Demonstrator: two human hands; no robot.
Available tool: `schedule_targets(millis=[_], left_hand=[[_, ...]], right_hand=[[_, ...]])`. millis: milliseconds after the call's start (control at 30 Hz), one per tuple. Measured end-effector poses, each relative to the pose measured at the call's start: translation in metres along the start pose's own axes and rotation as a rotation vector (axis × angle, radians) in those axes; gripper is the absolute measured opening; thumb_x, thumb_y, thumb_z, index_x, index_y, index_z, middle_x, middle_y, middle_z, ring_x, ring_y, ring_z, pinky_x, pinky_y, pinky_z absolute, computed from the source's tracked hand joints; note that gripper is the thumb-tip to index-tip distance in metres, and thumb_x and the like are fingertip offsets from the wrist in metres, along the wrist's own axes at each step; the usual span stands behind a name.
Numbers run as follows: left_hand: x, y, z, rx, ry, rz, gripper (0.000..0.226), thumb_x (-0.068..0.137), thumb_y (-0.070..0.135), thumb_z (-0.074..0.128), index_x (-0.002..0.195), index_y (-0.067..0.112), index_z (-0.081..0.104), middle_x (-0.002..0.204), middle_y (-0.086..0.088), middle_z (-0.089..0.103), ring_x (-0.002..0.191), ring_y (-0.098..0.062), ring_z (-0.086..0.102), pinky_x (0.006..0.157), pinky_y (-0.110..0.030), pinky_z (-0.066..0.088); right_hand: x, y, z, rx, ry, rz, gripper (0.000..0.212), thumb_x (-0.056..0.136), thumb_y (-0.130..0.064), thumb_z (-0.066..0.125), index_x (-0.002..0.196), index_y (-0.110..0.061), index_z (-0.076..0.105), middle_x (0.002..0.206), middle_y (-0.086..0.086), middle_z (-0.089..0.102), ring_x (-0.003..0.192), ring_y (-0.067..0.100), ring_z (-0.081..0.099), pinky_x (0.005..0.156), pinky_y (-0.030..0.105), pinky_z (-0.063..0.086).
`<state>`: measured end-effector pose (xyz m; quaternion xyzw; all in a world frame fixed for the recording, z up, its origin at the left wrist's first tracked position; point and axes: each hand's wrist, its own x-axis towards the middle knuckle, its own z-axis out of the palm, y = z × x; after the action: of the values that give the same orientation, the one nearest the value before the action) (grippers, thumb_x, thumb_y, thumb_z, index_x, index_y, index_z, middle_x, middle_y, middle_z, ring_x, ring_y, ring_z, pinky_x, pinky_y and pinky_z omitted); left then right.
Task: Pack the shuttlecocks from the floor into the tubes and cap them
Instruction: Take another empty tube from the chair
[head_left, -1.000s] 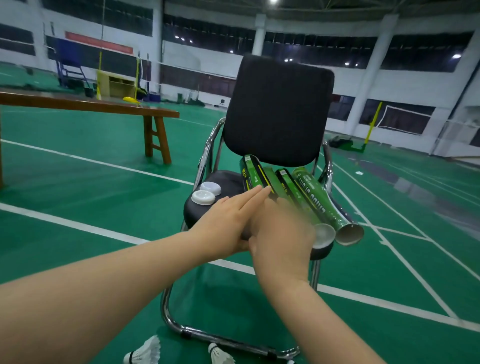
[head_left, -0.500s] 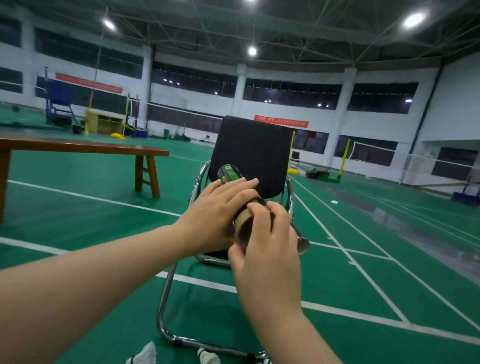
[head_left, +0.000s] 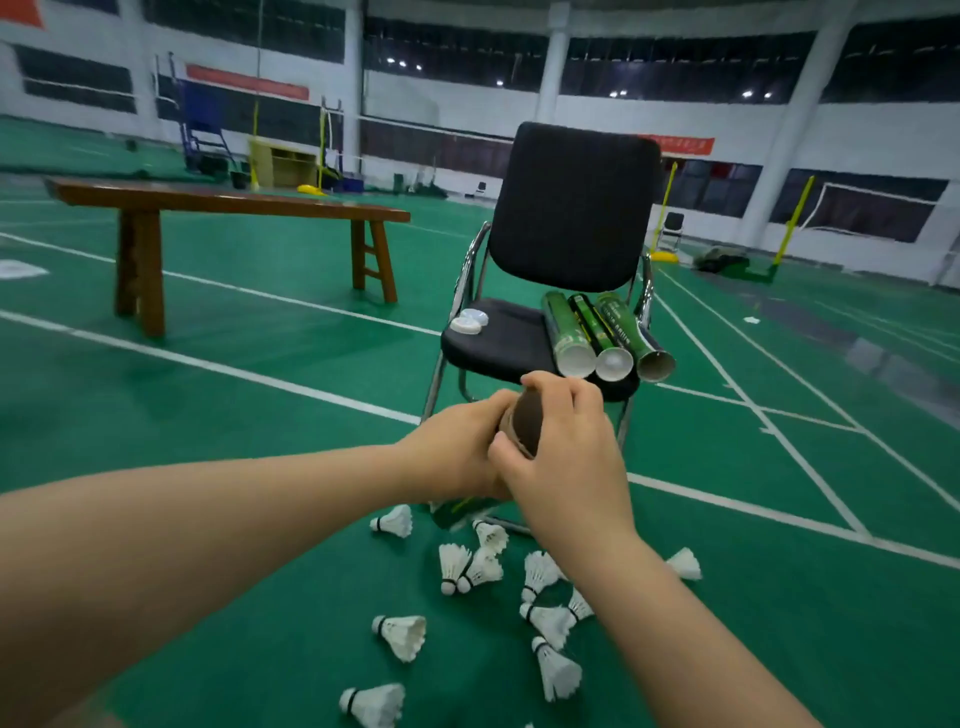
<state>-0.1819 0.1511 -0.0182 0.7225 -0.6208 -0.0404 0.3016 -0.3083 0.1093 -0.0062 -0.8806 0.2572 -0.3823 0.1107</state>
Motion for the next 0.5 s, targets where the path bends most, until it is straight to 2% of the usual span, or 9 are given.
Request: schedule_targets(millis=[67,133,200,267,367,400,500], left_hand=[[-0.011,-0.011,0.022,-0.083,-0.083,-0.106,0.064,0.073,0.028,0.069,0.128,0.020,0.036,0.104,0.005,0.058,0.090,-0.016,0.056,0.070,-0.024,0.040],[-0.021,-0.023,0.040,-0.156,-0.126,-0.151,0.080,0.063,0.040,0.068,0.132,0.020,0.034,0.113,0.002,0.059,0.099,-0.018,0.058,0.080,-0.028,0.046],[-0.031,-0.037,0.050,-0.258,-0.139,-0.231,0.087,0.055,0.044,0.065,0.133,0.017,0.037,0.121,-0.004,0.059,0.110,-0.022,0.057,0.094,-0.033,0.046],[-0.035,-0.054,0.055,-0.258,-0.178,-0.285,0.095,0.048,0.051,0.067,0.133,0.017,0.038,0.123,-0.003,0.058,0.111,-0.021,0.056,0.096,-0.035,0.045],[-0.030,-0.082,0.058,-0.113,-0.242,-0.276,0.104,0.041,0.066,0.062,0.130,0.020,0.035,0.115,0.005,0.059,0.103,-0.016,0.058,0.090,-0.035,0.048],[-0.027,-0.091,0.056,-0.089,-0.252,-0.284,0.099,0.045,0.064,0.066,0.128,0.018,0.037,0.111,0.005,0.060,0.098,-0.016,0.058,0.086,-0.034,0.049],[-0.015,-0.117,0.046,-0.058,-0.262,-0.336,0.071,0.064,0.039,0.078,0.120,0.015,0.041,0.091,0.009,0.060,0.081,-0.013,0.056,0.069,-0.023,0.046]], right_hand=[[-0.008,0.005,0.014,0.029,-0.076,0.052,0.046,0.081,-0.031,0.058,0.123,-0.024,0.043,0.122,0.003,0.041,0.101,0.024,0.045,0.078,0.029,0.033],[-0.014,0.010,0.029,0.050,-0.154,0.105,0.046,0.080,-0.032,0.058,0.122,-0.023,0.042,0.119,0.003,0.042,0.102,0.025,0.046,0.080,0.030,0.034],[-0.018,0.015,0.046,0.076,-0.225,0.131,0.046,0.080,-0.033,0.058,0.121,-0.024,0.041,0.117,0.003,0.042,0.101,0.025,0.046,0.079,0.030,0.037],[-0.020,0.019,0.064,0.100,-0.280,0.137,0.044,0.081,-0.034,0.057,0.120,-0.025,0.040,0.115,0.002,0.042,0.099,0.025,0.047,0.077,0.030,0.036],[-0.016,0.022,0.092,0.163,-0.315,0.146,0.043,0.081,-0.035,0.058,0.119,-0.024,0.041,0.116,0.000,0.042,0.100,0.023,0.048,0.077,0.029,0.036],[-0.014,0.023,0.101,0.191,-0.317,0.152,0.043,0.081,-0.036,0.058,0.119,-0.024,0.041,0.118,0.000,0.042,0.101,0.022,0.048,0.079,0.029,0.038],[-0.003,0.024,0.127,0.259,-0.319,0.182,0.048,0.082,-0.037,0.059,0.124,-0.025,0.038,0.122,0.001,0.040,0.104,0.021,0.048,0.087,0.035,0.043]])
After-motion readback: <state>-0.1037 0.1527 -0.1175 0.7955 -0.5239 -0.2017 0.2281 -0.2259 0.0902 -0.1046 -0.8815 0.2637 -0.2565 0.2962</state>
